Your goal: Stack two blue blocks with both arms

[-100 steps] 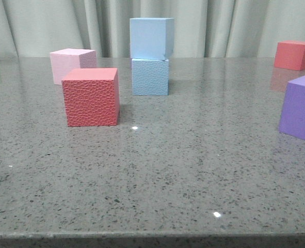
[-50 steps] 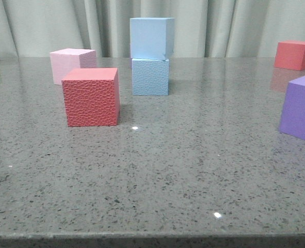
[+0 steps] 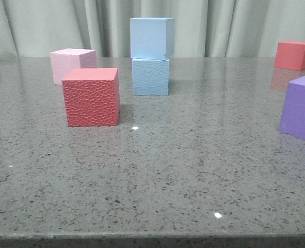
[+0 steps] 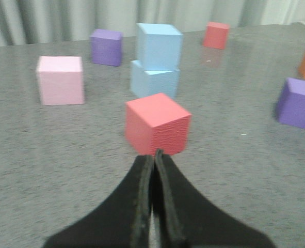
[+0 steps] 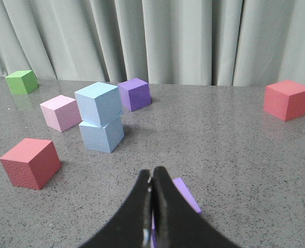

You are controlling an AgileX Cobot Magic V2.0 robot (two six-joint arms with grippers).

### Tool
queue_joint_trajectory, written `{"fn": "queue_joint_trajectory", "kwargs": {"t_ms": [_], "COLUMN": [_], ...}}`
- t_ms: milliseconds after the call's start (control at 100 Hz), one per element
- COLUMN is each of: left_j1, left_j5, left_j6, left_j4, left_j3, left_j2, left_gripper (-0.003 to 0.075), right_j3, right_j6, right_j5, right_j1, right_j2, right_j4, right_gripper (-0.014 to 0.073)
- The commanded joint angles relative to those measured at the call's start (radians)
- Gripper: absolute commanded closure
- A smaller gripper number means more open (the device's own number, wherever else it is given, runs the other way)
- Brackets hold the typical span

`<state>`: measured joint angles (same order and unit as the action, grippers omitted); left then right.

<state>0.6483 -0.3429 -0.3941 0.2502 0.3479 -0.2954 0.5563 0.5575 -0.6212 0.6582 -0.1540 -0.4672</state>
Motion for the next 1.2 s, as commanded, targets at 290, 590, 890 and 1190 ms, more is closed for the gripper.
{"fn": "queue_joint_trajectory", "kwargs": {"t_ms": [290,590,890,1190], "left_j1": [-0.371,-0.589,-0.639,-0.639], "left_j5": [0.241,0.323,0.343,0.351], "left_j6": [0.301,0.355,0.355,0.355], "left_j4": [-0.180,-0.232,-0.250,-0.250], "left_j3": [-0.130,-0.278,-0.356,-0.356], "left_j2": [0.160,0.267,0.334,0.332], "left_gripper": [0.0739,0.0739,0.0739,0.0739], "right_j3": [0.024,0.024,0.024,0.024], "right_j6": [-0.005,-0.005,-0.005,-0.005], "right_j5": [0.076,0.076,0.076,0.074], "right_j1": [-0.007,-0.007,-0.007,-0.007], "right_j2": [-0.009,-0.009,-0.009,-0.009], "right_j4": [-0.038,-0.038,-0.038,-0.038], "right_gripper": [0.0707,0.0707,0.0707,0.0707]}}
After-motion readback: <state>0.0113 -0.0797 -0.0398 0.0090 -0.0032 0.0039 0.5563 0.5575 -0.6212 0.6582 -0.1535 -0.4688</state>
